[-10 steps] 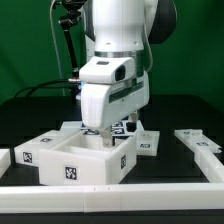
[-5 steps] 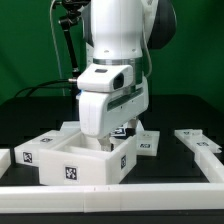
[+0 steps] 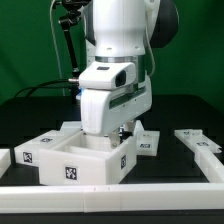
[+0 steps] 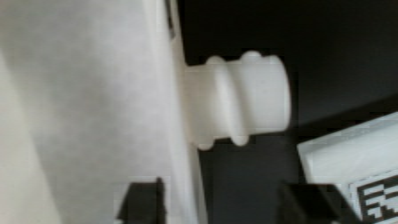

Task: Assemble cabinet

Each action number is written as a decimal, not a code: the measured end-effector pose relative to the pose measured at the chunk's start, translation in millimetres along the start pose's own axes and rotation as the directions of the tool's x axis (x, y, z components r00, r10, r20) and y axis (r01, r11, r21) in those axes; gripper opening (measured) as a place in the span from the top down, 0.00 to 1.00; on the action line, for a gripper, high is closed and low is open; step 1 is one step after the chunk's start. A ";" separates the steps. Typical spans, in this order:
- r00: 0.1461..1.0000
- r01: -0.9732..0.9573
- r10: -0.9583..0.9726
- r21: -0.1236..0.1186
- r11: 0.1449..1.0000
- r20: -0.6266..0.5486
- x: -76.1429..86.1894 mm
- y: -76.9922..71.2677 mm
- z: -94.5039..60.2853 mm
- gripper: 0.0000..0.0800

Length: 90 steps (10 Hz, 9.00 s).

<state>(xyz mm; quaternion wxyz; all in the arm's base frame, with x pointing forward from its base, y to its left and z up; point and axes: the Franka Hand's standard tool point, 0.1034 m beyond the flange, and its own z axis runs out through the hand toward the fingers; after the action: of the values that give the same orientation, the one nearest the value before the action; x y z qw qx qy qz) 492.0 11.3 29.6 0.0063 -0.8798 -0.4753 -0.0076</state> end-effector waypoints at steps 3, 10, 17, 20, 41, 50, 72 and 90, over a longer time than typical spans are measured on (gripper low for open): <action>1.000 0.001 -0.001 0.000 1.000 0.000 -0.3 0.2 0.0 0.94; 0.989 0.145 -0.145 0.025 0.989 0.019 -0.1 4.3 -4.3 0.96; 0.952 0.303 -0.304 0.050 0.952 0.022 13.3 7.8 -4.5 0.96; 0.896 0.443 -0.443 0.041 0.896 0.004 25.7 11.3 -1.1 0.96; 0.865 0.501 -0.502 0.060 0.864 0.004 101.4 -32.7 -2.9 0.85; 0.903 0.428 -0.429 0.042 0.903 0.028 77.7 -77.4 -41.0 0.00; 0.762 0.646 -0.645 0.121 0.754 -0.056 94.3 -151.7 16.3 0.00; 0.822 0.565 -0.569 0.092 0.820 0.018 66.2 -109.8 -38.6 0.91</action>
Offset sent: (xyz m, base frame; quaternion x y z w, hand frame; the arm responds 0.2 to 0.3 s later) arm 0.0000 0.0000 0.0000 0.0000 0.0000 0.0000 1.0000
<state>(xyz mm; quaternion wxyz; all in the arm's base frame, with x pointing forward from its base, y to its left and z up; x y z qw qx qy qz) 436.1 126.2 69.9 0.0297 -0.6975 -0.7153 0.0303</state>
